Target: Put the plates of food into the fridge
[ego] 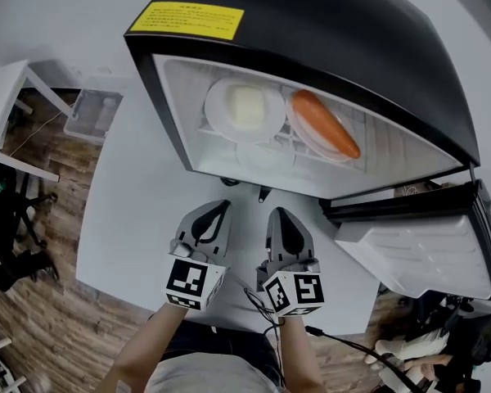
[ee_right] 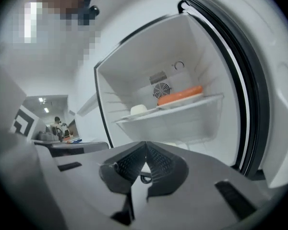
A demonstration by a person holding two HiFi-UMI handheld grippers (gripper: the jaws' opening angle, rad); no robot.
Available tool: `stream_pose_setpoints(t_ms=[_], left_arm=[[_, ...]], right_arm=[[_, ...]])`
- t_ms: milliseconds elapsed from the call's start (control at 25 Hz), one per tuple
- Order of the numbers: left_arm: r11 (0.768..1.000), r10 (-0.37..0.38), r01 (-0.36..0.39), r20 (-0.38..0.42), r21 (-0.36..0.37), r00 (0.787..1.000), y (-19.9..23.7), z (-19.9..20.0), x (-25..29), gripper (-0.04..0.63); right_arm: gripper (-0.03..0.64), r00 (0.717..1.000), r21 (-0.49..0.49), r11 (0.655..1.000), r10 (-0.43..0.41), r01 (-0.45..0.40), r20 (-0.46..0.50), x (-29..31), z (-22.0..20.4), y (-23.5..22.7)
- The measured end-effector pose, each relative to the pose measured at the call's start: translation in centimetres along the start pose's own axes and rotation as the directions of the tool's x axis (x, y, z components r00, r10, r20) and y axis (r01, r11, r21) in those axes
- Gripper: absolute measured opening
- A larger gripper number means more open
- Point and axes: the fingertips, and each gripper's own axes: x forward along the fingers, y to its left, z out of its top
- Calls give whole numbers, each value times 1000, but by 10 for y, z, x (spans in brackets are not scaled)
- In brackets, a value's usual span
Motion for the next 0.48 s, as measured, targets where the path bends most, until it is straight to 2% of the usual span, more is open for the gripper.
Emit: stream_pose_setpoints(t_ms=[160,480], left_arm=[[1000,18,-19,66,18,998,-6,30,-34,8],[996,88,-89,150,-4,985,4,59,-79,8]], right_arm=[[14,998,-107,994,39,-34,50,-21,18,33],[14,994,-124,991,53,-41,99,-54,29,70]])
